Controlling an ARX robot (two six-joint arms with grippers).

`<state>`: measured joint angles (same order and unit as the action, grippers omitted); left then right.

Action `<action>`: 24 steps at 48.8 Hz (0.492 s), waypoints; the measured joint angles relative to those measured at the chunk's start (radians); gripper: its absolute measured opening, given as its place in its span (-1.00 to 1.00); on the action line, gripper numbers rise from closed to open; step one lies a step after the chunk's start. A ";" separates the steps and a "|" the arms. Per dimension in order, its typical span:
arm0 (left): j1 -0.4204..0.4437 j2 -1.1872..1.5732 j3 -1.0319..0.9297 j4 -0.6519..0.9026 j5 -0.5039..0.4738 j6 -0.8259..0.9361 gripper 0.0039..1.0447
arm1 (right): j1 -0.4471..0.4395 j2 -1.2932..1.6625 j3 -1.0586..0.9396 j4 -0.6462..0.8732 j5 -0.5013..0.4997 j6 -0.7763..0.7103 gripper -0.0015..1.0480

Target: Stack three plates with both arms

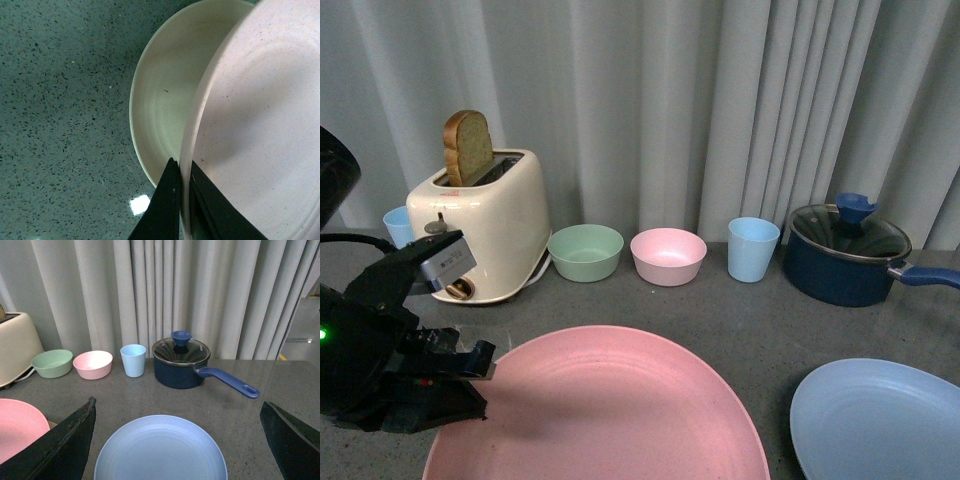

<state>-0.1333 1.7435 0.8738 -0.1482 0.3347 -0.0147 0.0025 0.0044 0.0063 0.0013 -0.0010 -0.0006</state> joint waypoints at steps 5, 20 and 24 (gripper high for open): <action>-0.018 0.030 0.014 0.006 -0.015 -0.016 -0.94 | 0.000 0.000 0.000 0.000 0.000 0.000 0.86; -0.046 0.092 0.058 0.018 -0.053 -0.041 -0.94 | 0.000 0.000 0.000 0.000 0.000 0.000 0.86; -0.050 0.110 0.074 0.021 -0.068 -0.043 -0.94 | 0.000 0.000 0.000 0.000 0.000 0.000 0.86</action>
<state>-0.1833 1.8534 0.9478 -0.1276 0.2672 -0.0574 0.0025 0.0044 0.0063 0.0013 -0.0013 -0.0006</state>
